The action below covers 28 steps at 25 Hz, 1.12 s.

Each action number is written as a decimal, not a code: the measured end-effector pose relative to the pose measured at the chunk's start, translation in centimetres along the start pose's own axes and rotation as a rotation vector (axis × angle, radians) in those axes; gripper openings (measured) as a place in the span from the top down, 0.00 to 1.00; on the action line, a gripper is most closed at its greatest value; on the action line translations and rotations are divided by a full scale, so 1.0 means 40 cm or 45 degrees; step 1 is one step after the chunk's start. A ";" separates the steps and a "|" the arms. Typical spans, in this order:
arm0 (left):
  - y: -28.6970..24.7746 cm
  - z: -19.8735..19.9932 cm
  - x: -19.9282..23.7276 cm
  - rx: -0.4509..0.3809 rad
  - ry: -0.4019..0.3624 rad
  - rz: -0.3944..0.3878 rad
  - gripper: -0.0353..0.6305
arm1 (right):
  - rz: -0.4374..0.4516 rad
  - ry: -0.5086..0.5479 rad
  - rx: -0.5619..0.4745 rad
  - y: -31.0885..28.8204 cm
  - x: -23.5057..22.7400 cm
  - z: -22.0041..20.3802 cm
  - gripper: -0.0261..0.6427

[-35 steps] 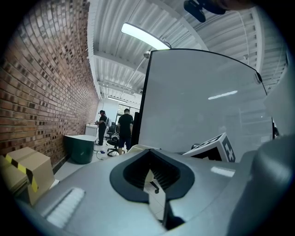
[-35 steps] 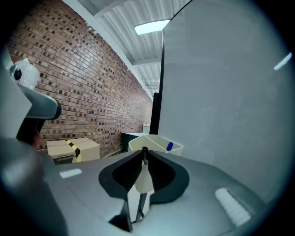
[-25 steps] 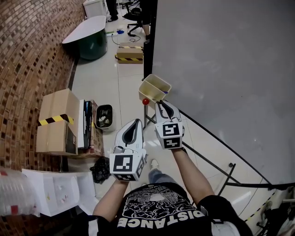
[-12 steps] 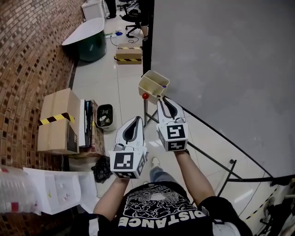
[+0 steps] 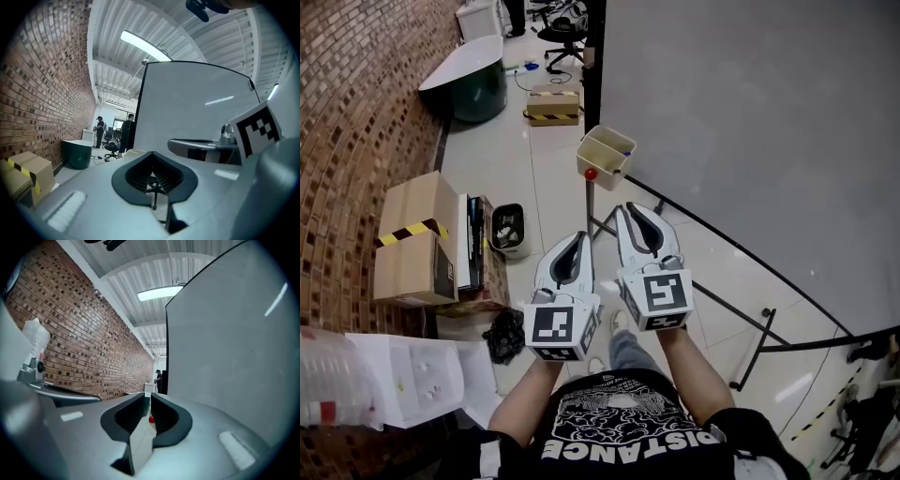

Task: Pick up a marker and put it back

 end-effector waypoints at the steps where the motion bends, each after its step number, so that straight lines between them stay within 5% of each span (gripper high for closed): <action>1: 0.008 0.002 -0.006 -0.004 -0.001 -0.002 0.94 | 0.001 -0.003 -0.010 0.018 0.008 0.008 0.91; 28: 0.206 0.026 -0.324 -0.056 -0.060 0.022 0.94 | 0.078 -0.055 -0.024 0.415 0.004 0.029 0.96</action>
Point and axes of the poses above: the fingertips, and each gripper's own axes: y backward along the fingers, x to its left, z out of its top, the point moved 8 cm from there along y, backward along the fingers, and after that the axes turned 5 degrees about -y, right-handed, at the moved point
